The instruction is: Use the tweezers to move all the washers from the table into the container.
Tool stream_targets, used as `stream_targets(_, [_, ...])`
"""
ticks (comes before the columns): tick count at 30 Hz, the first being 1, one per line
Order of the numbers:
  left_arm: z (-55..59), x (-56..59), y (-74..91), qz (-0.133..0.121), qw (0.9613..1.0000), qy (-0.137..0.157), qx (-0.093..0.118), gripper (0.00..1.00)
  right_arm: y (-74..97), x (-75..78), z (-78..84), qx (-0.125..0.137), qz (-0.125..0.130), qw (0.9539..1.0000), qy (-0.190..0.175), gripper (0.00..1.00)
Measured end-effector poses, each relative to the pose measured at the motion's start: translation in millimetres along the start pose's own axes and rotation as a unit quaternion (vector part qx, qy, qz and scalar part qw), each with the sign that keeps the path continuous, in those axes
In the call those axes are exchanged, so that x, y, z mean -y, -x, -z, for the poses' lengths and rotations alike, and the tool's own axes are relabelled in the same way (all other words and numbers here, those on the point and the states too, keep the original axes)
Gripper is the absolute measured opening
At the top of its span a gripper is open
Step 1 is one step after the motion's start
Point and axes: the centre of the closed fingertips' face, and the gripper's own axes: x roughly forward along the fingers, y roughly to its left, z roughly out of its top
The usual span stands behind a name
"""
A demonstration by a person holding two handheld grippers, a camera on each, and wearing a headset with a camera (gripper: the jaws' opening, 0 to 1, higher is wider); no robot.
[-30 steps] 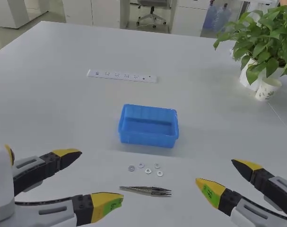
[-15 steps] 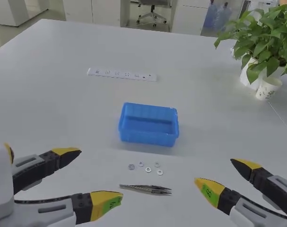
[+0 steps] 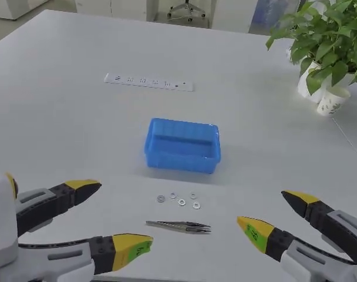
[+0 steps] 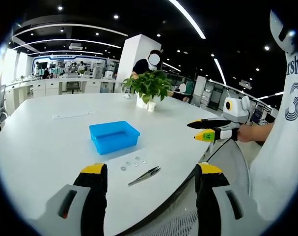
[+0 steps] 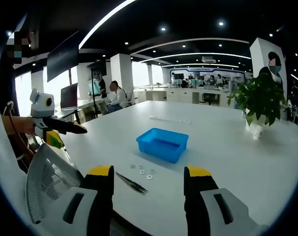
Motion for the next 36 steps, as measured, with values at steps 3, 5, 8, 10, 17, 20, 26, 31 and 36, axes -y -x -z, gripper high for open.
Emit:
stream_targets(3, [3.9, 1.2, -3.0, 0.006, 0.9999, -0.005, -0.011, 0.78, -2.8, -1.9, 3.8, -0.012, -0.008, 0.9999, 0.01, 0.58])
stream_targets(5, [6.4, 1.5, -5.6, 0.008, 0.9998, -0.008, -0.017, 0.78, -4.7, -3.0, 6.3, -0.02, -0.012, 0.9996, 0.017, 0.58])
stream_targets(8, [9.9, 0.7, -9.7, 0.012, 0.9996, -0.009, -0.024, 0.77, -7.8, -4.3, 8.6, -0.027, -0.018, 0.9991, 0.026, 0.58])
stream_targets(10, [10.7, 0.2, -12.8, 0.016, 0.9995, -0.011, -0.026, 0.77, -10.8, -4.3, 10.3, -0.034, -0.023, 0.9986, 0.033, 0.58])
stream_targets(17, [14.4, -2.4, -28.8, 0.038, 0.9983, -0.027, -0.035, 0.75, -23.2, -9.3, 22.9, -0.078, -0.06, 0.9912, 0.089, 0.57])
stream_targets(20, [17.3, -3.6, -37.5, 0.051, 0.9972, -0.034, -0.042, 0.74, -33.4, -13.9, 25.5, -0.084, -0.078, 0.9876, 0.107, 0.56])
stream_targets(26, [30.5, -4.9, -53.9, 0.08, 0.9928, -0.05, -0.073, 0.7, -52.6, -17.9, 39.8, -0.108, -0.106, 0.9806, 0.124, 0.55])
stream_targets(31, [42.7, -6.2, -64.5, 0.097, 0.9904, -0.048, -0.087, 0.69, -63.7, -23.5, 52.5, -0.13, -0.131, 0.9732, 0.137, 0.53])
stream_targets(36, [56.5, -7.7, -73.8, 0.112, 0.9864, -0.056, -0.107, 0.68, -72.7, -29.7, 61.0, -0.138, -0.155, 0.9656, 0.156, 0.51])
